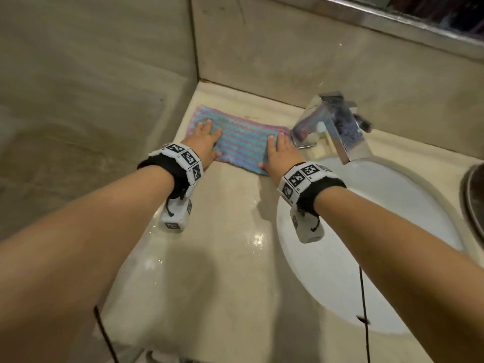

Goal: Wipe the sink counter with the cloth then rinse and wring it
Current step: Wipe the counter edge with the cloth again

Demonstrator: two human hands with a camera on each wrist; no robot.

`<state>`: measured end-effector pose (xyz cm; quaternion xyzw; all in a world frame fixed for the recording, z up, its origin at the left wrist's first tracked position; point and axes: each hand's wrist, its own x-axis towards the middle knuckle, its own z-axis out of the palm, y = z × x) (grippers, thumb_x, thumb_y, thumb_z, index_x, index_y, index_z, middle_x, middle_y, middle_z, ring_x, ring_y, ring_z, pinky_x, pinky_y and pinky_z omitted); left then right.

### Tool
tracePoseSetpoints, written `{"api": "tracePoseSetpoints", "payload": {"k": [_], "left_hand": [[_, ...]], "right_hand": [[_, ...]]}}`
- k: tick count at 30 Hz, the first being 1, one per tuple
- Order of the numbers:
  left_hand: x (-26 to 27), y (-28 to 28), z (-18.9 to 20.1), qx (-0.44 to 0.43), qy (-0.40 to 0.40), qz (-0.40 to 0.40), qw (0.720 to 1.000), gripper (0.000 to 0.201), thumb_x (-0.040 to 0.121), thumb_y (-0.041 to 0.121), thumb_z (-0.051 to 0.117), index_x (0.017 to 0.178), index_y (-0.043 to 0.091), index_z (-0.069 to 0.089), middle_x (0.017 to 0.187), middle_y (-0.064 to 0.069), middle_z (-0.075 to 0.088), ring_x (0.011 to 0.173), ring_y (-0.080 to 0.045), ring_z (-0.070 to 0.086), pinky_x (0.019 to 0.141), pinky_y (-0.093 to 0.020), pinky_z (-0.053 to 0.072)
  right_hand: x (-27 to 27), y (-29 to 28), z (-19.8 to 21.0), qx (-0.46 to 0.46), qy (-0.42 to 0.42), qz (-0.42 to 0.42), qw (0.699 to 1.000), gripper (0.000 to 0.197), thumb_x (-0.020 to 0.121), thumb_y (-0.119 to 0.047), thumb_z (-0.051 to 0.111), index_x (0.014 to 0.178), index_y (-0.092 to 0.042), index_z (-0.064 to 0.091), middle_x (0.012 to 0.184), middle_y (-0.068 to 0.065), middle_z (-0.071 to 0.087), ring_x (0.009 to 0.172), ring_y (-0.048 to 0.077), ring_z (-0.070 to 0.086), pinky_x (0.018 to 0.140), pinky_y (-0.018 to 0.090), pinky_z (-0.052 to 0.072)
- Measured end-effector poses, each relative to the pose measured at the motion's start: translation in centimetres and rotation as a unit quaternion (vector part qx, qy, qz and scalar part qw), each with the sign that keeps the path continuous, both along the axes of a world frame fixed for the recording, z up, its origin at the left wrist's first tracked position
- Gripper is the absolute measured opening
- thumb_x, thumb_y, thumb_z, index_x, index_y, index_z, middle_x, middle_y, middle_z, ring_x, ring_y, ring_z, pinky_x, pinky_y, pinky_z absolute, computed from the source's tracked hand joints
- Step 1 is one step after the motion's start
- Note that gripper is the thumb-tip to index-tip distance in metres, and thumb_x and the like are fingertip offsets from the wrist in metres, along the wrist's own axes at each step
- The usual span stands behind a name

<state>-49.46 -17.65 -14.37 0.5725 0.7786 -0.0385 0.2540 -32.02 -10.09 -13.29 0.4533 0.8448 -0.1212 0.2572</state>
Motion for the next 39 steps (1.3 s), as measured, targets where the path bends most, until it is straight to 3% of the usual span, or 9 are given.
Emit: {"api": "tracePoseSetpoints", "payload": {"k": [8, 21, 28, 39], "left_hand": [[-1.7, 4.5, 0.3, 0.005, -0.013, 0.012, 1.000, 0.064, 0.096, 0.024, 0.047, 0.150, 0.012, 0.013, 0.158, -0.016, -0.004, 0.147, -0.035, -0.002, 0.120, -0.042, 0.010], [-2.8, 7.6, 0.5, -0.007, 0.006, 0.014, 1.000, 0.064, 0.097, 0.025, 0.043, 0.150, 0.012, 0.008, 0.158, -0.016, -0.005, 0.146, -0.036, -0.001, 0.120, -0.044, 0.011], [-2.4, 5.2, 0.7, -0.019, 0.012, 0.013, 1.000, 0.061, 0.100, 0.026, 0.037, 0.150, 0.014, 0.006, 0.158, -0.014, -0.008, 0.147, -0.034, -0.003, 0.119, -0.046, 0.012], [0.9, -4.9, 0.3, -0.009, 0.005, 0.039, 0.999, 0.061, 0.099, 0.023, 0.041, 0.150, 0.015, 0.009, 0.159, -0.013, -0.007, 0.147, -0.032, -0.003, 0.119, -0.047, 0.011]], "right_hand": [[-2.5, 3.1, 0.1, 0.006, -0.016, -0.012, 1.000, 0.075, 0.099, -0.040, 0.034, 0.148, 0.002, -0.003, 0.155, 0.027, -0.006, 0.147, 0.037, -0.002, 0.119, 0.043, 0.010], [-4.4, 5.5, 0.0, 0.021, -0.038, -0.015, 0.999, 0.073, 0.100, -0.046, 0.022, 0.148, 0.000, -0.007, 0.156, 0.023, -0.010, 0.147, 0.034, -0.006, 0.120, 0.040, 0.003], [-3.0, 4.4, 0.1, 0.030, -0.061, 0.044, 0.997, 0.071, 0.100, -0.046, 0.017, 0.148, -0.002, -0.011, 0.156, 0.022, -0.013, 0.147, 0.032, -0.007, 0.120, 0.040, 0.005], [0.7, -2.0, -0.3, 0.050, -0.062, 0.117, 0.990, 0.071, 0.099, -0.047, 0.019, 0.149, -0.007, -0.011, 0.157, 0.019, -0.015, 0.147, 0.030, -0.008, 0.120, 0.040, 0.004]]}}
